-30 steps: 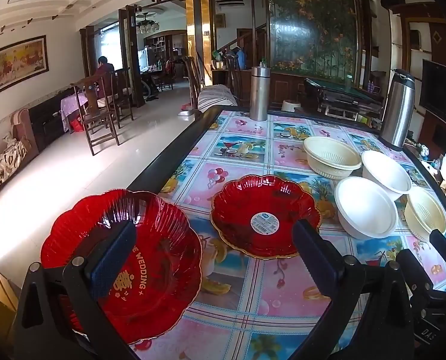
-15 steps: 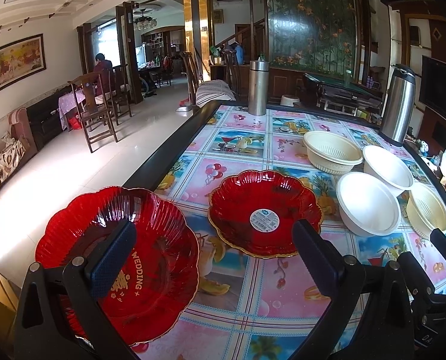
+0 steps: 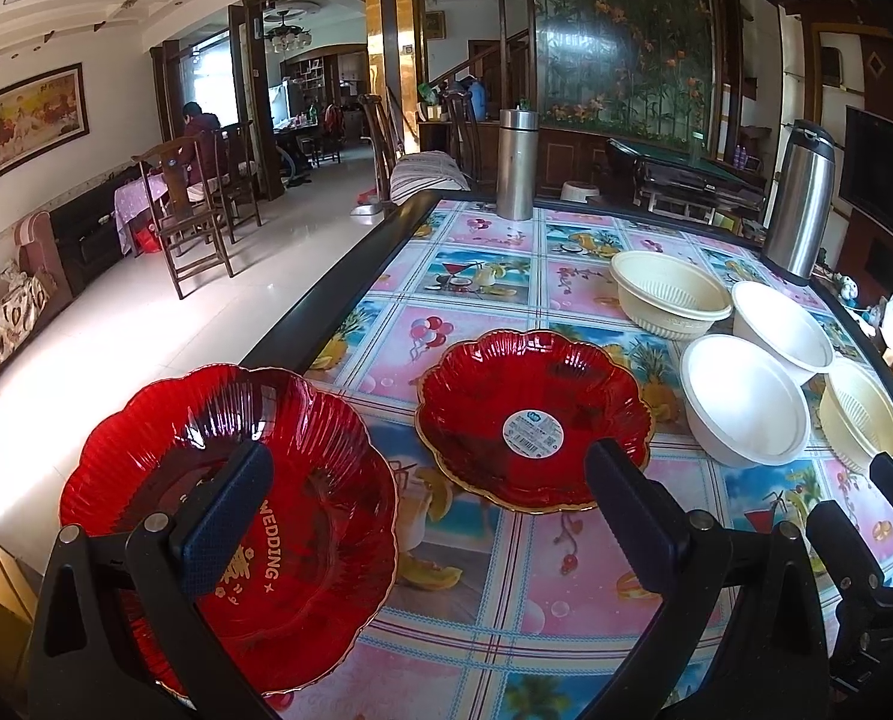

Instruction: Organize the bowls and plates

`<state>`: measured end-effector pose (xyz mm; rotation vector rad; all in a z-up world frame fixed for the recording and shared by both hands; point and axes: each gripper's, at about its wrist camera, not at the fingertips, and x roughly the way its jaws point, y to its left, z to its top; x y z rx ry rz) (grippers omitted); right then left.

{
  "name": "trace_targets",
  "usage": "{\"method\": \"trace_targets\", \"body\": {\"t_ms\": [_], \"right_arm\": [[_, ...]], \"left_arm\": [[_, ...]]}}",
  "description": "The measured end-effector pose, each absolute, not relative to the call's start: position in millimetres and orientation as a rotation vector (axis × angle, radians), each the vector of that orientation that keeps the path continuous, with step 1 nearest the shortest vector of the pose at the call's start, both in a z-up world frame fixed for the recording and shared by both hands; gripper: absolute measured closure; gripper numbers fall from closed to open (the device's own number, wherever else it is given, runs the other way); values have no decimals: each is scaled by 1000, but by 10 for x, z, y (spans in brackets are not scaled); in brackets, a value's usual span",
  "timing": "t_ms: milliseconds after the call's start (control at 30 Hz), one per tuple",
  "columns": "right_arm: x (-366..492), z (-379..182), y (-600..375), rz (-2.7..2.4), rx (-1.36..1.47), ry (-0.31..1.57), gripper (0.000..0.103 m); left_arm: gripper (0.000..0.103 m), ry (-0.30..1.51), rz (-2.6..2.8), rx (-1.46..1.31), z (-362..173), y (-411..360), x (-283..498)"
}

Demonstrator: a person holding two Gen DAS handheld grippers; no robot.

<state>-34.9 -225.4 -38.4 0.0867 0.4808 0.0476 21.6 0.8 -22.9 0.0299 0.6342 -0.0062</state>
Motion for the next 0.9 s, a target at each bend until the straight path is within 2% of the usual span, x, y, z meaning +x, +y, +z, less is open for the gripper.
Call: {"method": "trace_targets", "body": {"t_ms": [267, 433, 900], "right_arm": [[-352, -363, -2301, 46, 125, 473, 0], [-284, -324, -2405, 82, 249, 489, 0], [139, -466, -2025, 273, 558, 648, 1]], "left_arm": [[0, 628, 2, 23, -212, 103, 244], [0, 620, 15, 17, -189, 202, 255], [0, 619, 61, -46, -206, 639, 295]]}}
